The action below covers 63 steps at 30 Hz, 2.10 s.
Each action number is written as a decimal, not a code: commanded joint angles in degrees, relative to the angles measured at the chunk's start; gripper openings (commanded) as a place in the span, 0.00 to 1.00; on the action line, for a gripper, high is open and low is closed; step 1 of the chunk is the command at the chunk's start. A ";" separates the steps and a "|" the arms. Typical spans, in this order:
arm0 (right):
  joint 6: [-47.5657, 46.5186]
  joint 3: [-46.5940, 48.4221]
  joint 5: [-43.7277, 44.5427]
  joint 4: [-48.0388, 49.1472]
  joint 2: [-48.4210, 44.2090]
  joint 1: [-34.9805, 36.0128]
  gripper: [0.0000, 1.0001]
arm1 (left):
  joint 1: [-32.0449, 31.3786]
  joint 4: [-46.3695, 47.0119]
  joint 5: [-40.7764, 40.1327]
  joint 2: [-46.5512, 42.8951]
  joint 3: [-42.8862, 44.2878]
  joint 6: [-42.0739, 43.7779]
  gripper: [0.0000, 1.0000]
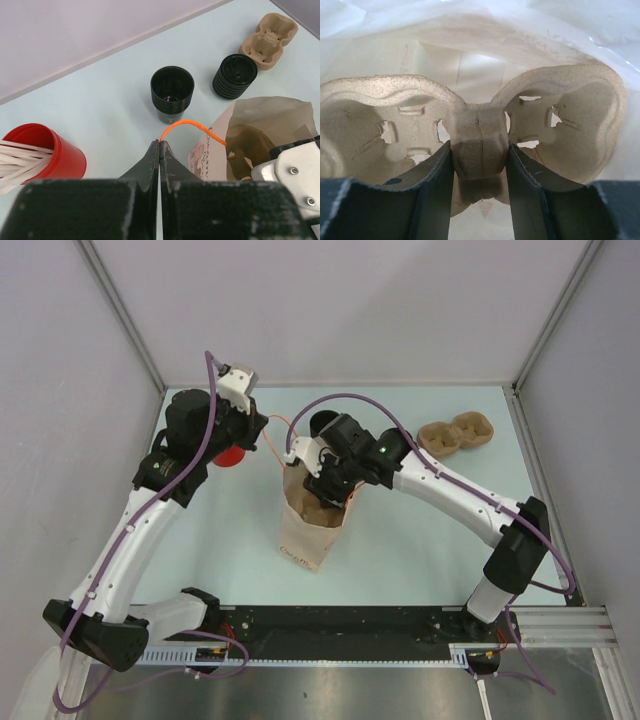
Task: Pack the takeout coffee
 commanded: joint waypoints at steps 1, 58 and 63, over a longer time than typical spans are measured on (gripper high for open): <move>-1.00 3.73 -0.86 -1.37 -0.69 0.28 0.44 | 0.09 3.32 -1.44 -1.23 0.28 -0.33 0.00; -21.12 6.99 -18.52 -6.48 -17.74 -10.80 0.75 | 0.09 2.88 -1.08 -0.79 0.63 1.34 0.01; -19.98 6.28 -18.08 -3.75 -16.51 -11.15 0.39 | 0.09 2.97 -1.08 -0.70 0.45 2.13 0.01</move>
